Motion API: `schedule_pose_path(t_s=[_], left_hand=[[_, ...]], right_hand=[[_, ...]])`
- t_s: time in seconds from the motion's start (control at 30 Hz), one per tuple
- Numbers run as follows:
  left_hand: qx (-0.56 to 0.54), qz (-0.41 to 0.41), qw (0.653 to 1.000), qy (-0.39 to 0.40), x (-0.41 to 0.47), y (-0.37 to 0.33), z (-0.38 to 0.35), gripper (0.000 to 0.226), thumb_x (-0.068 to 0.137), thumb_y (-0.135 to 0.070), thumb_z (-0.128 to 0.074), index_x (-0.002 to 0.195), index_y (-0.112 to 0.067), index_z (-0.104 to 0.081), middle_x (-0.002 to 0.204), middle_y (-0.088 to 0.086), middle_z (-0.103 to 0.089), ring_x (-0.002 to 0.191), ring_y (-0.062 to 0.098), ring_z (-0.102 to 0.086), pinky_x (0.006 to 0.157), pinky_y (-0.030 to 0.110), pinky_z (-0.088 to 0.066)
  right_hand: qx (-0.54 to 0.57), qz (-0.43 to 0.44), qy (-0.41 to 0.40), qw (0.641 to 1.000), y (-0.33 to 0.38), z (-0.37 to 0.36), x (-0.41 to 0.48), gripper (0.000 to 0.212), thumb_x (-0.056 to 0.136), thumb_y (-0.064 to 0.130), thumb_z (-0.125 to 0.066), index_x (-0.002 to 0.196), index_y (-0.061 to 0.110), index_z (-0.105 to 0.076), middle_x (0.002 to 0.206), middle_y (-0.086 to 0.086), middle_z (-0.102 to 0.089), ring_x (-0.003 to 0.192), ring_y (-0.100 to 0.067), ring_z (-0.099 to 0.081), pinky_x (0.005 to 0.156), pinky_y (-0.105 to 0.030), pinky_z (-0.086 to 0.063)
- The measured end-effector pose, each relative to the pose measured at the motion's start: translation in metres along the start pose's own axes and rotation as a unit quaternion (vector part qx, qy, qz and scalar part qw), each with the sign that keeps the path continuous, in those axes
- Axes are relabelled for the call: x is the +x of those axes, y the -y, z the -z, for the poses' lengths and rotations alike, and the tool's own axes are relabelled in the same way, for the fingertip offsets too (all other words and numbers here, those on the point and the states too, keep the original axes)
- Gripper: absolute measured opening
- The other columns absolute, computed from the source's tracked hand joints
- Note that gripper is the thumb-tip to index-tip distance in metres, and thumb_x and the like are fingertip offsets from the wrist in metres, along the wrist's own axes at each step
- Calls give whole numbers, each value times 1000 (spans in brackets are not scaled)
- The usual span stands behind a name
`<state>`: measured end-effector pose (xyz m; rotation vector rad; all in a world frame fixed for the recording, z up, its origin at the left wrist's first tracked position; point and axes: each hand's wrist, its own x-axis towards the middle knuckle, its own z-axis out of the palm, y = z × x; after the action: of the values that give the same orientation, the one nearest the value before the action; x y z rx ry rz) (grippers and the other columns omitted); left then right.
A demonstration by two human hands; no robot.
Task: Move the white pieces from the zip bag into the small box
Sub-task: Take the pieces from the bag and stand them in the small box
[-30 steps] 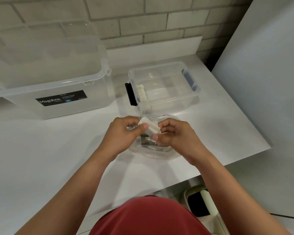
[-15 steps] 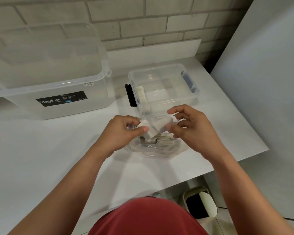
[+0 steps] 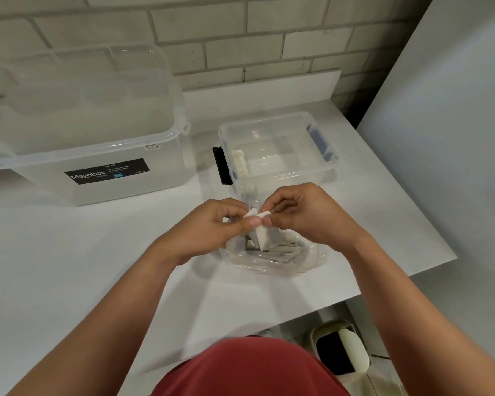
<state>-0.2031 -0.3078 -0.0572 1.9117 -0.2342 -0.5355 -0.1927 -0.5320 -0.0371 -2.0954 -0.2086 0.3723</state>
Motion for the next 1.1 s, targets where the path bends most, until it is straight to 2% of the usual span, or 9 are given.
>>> schedule_pose_path(t_s=[0.17, 0.37, 0.43, 0.53, 0.63, 0.7, 0.83, 0.97, 1.1], left_hand=[[22, -13, 1000, 13, 1, 2, 1, 5, 86, -37, -80, 89, -32, -79, 119, -14, -67, 105, 14, -66, 83, 42, -58], [76, -9, 996, 38, 3, 0, 3, 12, 92, -36, -74, 95, -28, -81, 121, -19, -60, 100, 4, -64, 69, 24, -54], [104, -12, 994, 39, 4, 1, 5, 11, 93, -35, -74, 96, -27, -81, 122, -19, -59, 103, 0, -62, 73, 17, -45], [105, -8, 994, 28, 4, 2, 3, 8, 89, -34, -77, 88, -27, -80, 119, -18, -61, 103, 0, -62, 78, 21, -44], [80, 0, 997, -6, 2, 2, 0, 8, 84, -35, -82, 79, -30, -80, 112, -19, -64, 103, 3, -63, 85, 23, -48], [40, 5, 999, -24, 1, 5, 0, 14, 87, -33, -80, 73, -30, -78, 112, -18, -66, 102, 9, -65, 78, 23, -50], [-13, 26, 999, -38, 1, 6, -1, 12, 93, -29, -75, 83, -26, -82, 116, -13, -67, 95, 20, -67, 62, 22, -52], [23, 24, 999, -36, 2, 4, 0, 11, 92, -30, -75, 84, -24, -81, 114, -14, -66, 94, 14, -67, 60, 21, -53], [72, -4, 997, 1, 3, 2, 1, 7, 92, -33, -75, 89, -30, -80, 118, -19, -62, 99, 2, -64, 69, 24, -52]], right_hand=[[46, -6, -37, 998, -6, -7, -2, 17, 74, 17, -92, 85, 23, -81, 85, 4, -79, 80, -14, -76, 91, -46, -60], [50, 41, -11, 998, -9, -10, -3, 19, 80, 17, -88, 98, 21, -84, 96, 6, -81, 89, -17, -78, 92, -46, -60], [59, 47, 9, 997, -10, -11, -4, 22, 84, 12, -84, 104, 22, -83, 96, 5, -81, 91, -13, -77, 92, -39, -61], [32, 62, 13, 997, -11, -13, -6, 32, 86, 10, -82, 108, 33, -79, 90, 6, -79, 83, -15, -75, 86, -31, -62], [84, 36, -24, 996, -14, -13, -7, 26, 85, 10, -83, 108, 23, -81, 90, -1, -78, 82, -24, -75, 82, -39, -64], [121, 13, -44, 992, -18, -13, -8, 27, 83, 9, -85, 108, 14, -80, 92, -7, -78, 85, -29, -76, 81, -44, -65], [118, 4, -75, 990, -21, -9, -13, 24, 78, 9, -89, 100, 14, -80, 91, -8, -76, 77, -29, -76, 79, -42, -65], [172, 11, -63, 983, -19, -2, -19, 21, 75, 5, -89, 94, 10, -81, 89, -11, -77, 73, -28, -75, 72, -28, -61], [150, 11, -34, 988, -17, -7, -16, 35, 76, 5, -88, 109, 14, -80, 99, -4, -79, 84, -25, -78, 79, -29, -63]])
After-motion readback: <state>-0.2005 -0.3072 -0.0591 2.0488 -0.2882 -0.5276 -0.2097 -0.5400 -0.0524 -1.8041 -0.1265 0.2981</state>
